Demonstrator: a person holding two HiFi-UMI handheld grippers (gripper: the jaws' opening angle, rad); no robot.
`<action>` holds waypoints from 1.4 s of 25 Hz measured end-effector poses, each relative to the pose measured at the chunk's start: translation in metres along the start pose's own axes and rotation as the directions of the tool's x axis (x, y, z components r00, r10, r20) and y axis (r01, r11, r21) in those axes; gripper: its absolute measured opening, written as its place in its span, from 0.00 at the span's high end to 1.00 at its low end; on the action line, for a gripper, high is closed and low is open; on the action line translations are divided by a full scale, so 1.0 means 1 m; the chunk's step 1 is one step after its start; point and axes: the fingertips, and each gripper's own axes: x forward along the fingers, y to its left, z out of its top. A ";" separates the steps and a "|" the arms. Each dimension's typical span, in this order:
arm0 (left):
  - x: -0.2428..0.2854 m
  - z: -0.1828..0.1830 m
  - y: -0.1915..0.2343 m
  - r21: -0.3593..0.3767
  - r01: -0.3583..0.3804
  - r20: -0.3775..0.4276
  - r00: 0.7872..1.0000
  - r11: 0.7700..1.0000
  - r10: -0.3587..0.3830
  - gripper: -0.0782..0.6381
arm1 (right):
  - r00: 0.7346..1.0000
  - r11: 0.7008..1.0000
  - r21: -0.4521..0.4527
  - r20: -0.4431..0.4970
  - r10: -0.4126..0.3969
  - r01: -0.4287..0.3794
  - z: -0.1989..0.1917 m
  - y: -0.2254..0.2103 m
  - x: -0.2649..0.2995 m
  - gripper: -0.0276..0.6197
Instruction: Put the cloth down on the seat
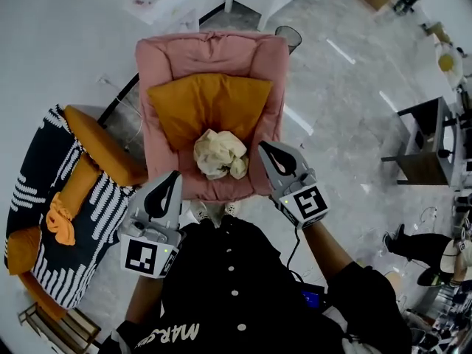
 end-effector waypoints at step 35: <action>-0.011 0.049 0.059 0.131 -0.146 0.138 0.982 0.981 0.128 0.89 | 0.919 0.964 0.075 0.292 -0.266 0.256 0.098 -0.053 -0.061 0.92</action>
